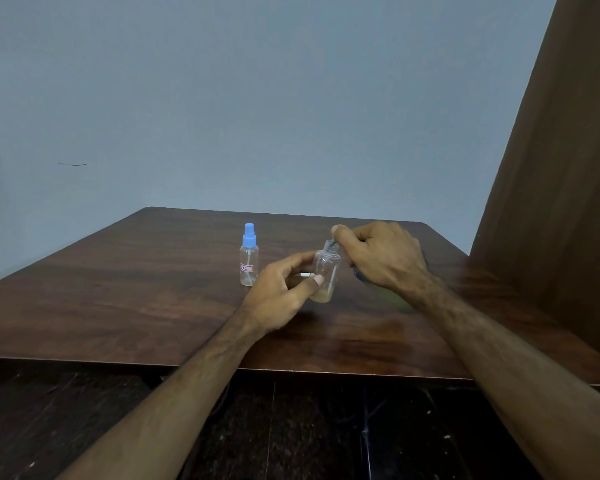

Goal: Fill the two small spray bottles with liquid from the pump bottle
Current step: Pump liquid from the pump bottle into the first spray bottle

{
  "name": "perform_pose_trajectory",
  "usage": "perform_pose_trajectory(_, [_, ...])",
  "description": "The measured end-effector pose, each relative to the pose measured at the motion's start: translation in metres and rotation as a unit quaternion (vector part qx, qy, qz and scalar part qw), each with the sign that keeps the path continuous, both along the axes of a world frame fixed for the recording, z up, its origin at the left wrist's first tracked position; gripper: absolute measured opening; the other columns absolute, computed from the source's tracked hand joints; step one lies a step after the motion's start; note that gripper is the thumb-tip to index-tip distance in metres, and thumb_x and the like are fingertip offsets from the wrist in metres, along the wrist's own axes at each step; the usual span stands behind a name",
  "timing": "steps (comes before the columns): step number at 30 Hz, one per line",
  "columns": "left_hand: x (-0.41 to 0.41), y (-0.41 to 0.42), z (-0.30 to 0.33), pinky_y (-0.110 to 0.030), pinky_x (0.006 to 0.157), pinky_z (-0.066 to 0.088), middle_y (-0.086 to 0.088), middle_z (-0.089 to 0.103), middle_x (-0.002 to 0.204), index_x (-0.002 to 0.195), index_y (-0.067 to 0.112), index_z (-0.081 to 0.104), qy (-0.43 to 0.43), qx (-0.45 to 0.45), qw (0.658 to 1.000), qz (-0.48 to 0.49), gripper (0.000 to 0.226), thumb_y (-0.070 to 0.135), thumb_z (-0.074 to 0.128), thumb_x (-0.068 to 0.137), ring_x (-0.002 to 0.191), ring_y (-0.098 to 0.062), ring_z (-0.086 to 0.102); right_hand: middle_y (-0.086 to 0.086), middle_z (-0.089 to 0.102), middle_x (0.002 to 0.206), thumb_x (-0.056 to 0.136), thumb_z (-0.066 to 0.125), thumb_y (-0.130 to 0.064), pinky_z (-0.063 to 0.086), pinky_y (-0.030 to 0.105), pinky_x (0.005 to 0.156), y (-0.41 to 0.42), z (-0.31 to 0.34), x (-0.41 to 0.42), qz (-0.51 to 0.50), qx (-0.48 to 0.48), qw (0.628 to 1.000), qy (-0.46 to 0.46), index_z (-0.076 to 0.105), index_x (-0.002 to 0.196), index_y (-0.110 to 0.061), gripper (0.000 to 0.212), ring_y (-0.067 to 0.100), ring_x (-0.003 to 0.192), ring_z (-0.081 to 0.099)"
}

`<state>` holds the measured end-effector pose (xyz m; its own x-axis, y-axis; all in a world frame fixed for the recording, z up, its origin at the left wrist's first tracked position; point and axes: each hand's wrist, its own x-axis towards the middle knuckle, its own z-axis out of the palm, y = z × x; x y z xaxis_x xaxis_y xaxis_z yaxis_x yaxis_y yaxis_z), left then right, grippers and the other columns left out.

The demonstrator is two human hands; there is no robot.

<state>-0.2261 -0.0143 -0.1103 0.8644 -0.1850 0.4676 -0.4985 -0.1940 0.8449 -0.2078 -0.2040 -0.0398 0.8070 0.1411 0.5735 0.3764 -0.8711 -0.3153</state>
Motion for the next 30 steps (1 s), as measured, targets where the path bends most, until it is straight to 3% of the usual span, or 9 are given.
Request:
perform_pose_trajectory(4, [0.0002, -0.0005, -0.0005, -0.017, 0.091, 0.052, 0.005, 0.073, 0.115, 0.128, 0.016, 0.062, -0.003, -0.017, 1.0, 0.002, 0.035, 0.001, 0.063, 0.096, 0.107, 0.0, 0.069, 0.001, 0.069, 0.055, 0.091, 0.031, -0.08, 0.047, 0.03, 0.068, -0.0019, 0.0023, -0.0015, -0.008, -0.007, 1.0, 0.019, 0.065, 0.06, -0.01, 0.084, 0.015, 0.061, 0.066])
perform_pose_trajectory(11, [0.0027, -0.0008, -0.0031, -0.025, 0.101, 0.052, 0.002, 0.073, 0.121, 0.13, 0.02, 0.062, -0.011, -0.006, 1.0, -0.008, 0.038, 0.006, 0.066, 0.095, 0.115, -0.006, 0.068, 0.005, 0.072, 0.064, 0.093, 0.035, -0.061, 0.046, 0.028, 0.064, -0.0035, 0.0012, 0.0005, 0.002, -0.024, 1.0, -0.015, 0.068, 0.064, -0.008, 0.069, 0.024, 0.064, 0.068])
perform_pose_trajectory(17, [0.0049, 0.001, -0.0042, -0.029, 0.103, 0.052, -0.001, 0.073, 0.123, 0.135, 0.013, 0.061, -0.012, -0.018, 1.0, -0.007, 0.04, 0.009, 0.065, 0.095, 0.116, -0.01, 0.068, 0.001, 0.068, 0.055, 0.089, 0.028, -0.083, 0.049, 0.033, 0.069, -0.0039, 0.0019, -0.0006, -0.011, -0.01, 1.0, 0.018, 0.064, 0.06, -0.009, 0.087, 0.017, 0.062, 0.066])
perform_pose_trajectory(25, [0.0034, -0.0011, -0.0047, -0.027, 0.101, 0.053, 0.005, 0.074, 0.119, 0.13, 0.025, 0.062, -0.024, 0.0, 1.0, -0.005, 0.04, 0.015, 0.067, 0.092, 0.113, -0.006, 0.068, 0.003, 0.072, 0.062, 0.088, 0.031, -0.062, 0.047, 0.031, 0.064, -0.0043, -0.001, 0.0012, -0.007, -0.003, 1.0, 0.0, 0.069, 0.066, -0.008, 0.07, 0.021, 0.063, 0.067])
perform_pose_trajectory(30, [0.0044, 0.0003, -0.0044, -0.03, 0.103, 0.052, 0.004, 0.073, 0.121, 0.133, 0.019, 0.062, -0.018, 0.001, 1.0, 0.0, 0.04, 0.01, 0.067, 0.095, 0.115, -0.007, 0.068, 0.001, 0.07, 0.057, 0.088, 0.026, -0.081, 0.048, 0.032, 0.068, -0.0052, 0.0013, 0.0006, -0.009, 0.006, 1.0, 0.017, 0.067, 0.064, -0.007, 0.088, 0.016, 0.061, 0.066])
